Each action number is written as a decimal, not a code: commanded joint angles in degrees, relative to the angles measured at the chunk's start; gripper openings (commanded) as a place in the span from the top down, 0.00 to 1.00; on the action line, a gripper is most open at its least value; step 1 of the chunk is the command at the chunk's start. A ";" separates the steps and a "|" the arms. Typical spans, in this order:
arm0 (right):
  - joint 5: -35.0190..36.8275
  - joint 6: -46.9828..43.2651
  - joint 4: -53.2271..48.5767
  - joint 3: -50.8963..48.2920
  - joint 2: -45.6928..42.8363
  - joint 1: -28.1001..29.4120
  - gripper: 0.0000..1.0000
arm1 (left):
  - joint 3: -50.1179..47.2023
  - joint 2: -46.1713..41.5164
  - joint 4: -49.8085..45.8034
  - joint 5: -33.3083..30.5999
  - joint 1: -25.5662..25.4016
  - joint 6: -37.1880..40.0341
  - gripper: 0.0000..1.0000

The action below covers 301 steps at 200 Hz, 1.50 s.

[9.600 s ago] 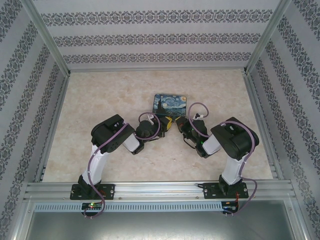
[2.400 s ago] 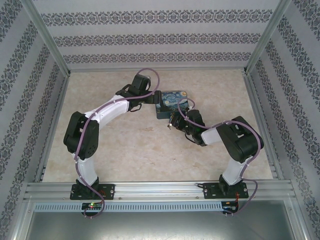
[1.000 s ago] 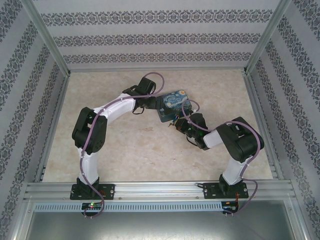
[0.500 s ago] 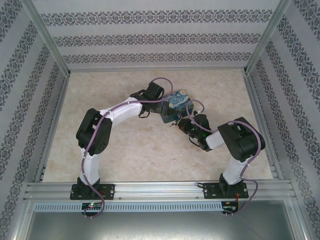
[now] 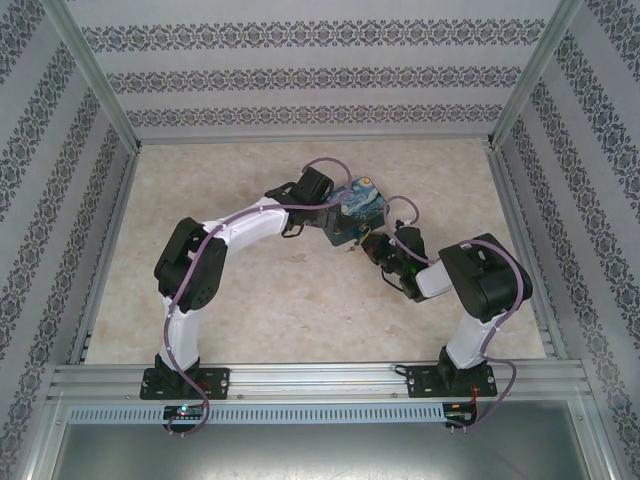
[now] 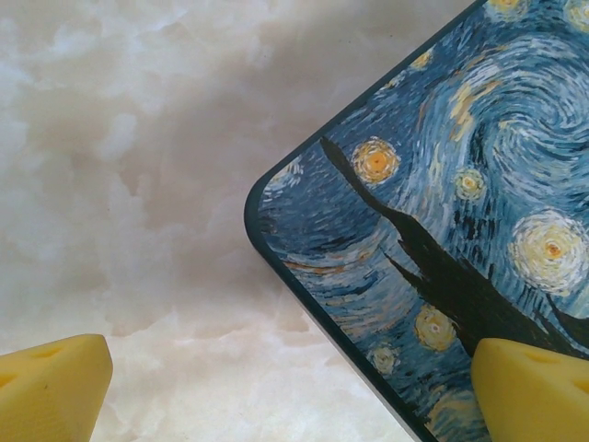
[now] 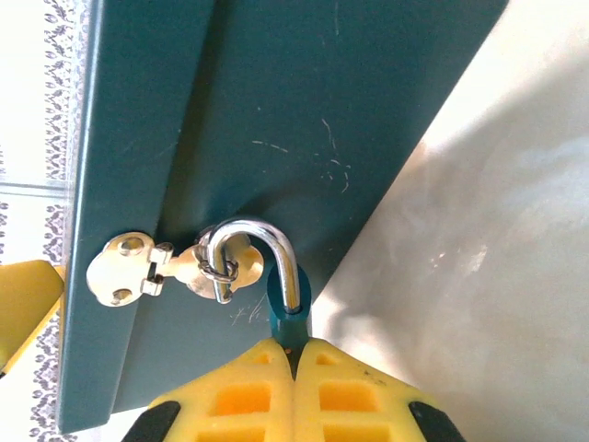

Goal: Unlock the padlock with the key

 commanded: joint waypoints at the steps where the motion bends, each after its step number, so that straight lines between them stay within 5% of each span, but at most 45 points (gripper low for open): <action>1: 1.27 1.70 1.17 1.05 1.39 -1.95 1.00 | -2.83 3.55 -5.76 -2.34 -0.43 2.33 0.00; 99: -5.24 -2.66 -10.82 6.76 0.11 -9.92 1.00 | -2.05 5.58 -6.45 -1.03 -0.53 1.92 0.00; 182: -3.77 -0.47 -10.58 -7.89 -11.15 -10.48 1.00 | 0.78 0.83 -8.73 2.87 -0.50 0.23 0.00; 210: -3.07 -0.68 -16.38 -10.95 -18.96 -10.79 0.53 | 0.65 -2.85 -8.90 5.73 -0.49 -1.11 0.00; 260: -3.27 -4.96 -41.21 -8.00 -41.66 -12.05 0.03 | -1.73 -13.72 -10.12 5.50 0.17 -2.95 0.00; 301: 7.52 -17.22 -66.60 7.27 -55.06 -13.21 0.02 | -6.92 -26.62 -9.22 -0.05 2.81 -2.41 0.00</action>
